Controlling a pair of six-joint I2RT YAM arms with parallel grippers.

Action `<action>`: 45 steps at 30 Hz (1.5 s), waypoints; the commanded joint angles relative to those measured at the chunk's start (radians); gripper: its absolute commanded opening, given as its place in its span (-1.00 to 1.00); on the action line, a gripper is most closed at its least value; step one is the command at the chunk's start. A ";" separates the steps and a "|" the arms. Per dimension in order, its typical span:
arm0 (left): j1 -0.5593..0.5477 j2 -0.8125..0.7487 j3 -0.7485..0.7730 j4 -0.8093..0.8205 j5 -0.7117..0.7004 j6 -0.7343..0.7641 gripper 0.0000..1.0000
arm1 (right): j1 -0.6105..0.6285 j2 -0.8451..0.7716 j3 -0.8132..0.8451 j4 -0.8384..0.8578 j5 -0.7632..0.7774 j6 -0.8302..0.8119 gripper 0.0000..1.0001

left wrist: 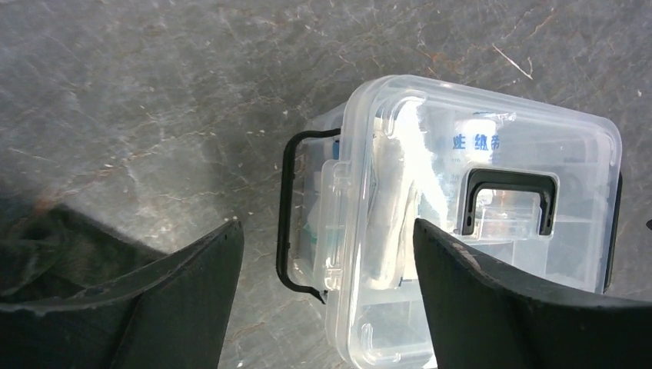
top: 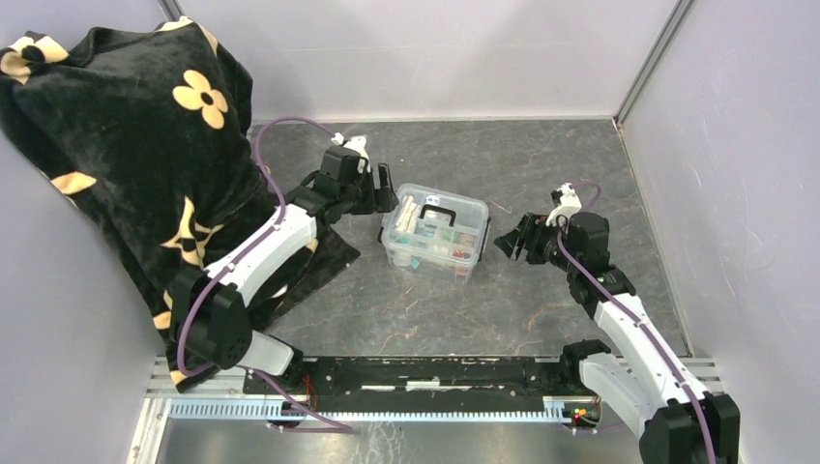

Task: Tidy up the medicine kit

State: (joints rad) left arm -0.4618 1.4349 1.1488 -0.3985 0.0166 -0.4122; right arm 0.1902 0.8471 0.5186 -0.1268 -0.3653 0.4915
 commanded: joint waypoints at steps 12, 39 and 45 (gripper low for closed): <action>0.003 0.008 -0.098 0.092 0.114 -0.111 0.27 | 0.004 -0.069 -0.056 0.015 -0.035 -0.021 0.53; -0.431 0.027 -0.212 0.268 -0.112 -0.559 -0.03 | 0.004 -0.214 0.209 -0.410 0.307 -0.173 0.52; -0.431 0.013 -0.177 0.212 -0.158 -0.525 0.20 | 0.004 -0.172 0.276 -0.431 0.280 -0.217 0.48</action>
State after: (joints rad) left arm -0.8852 1.4448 0.9379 -0.1299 -0.0826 -0.9352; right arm 0.1898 0.6483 0.7441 -0.5137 -0.0925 0.3225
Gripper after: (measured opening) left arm 0.558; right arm 0.751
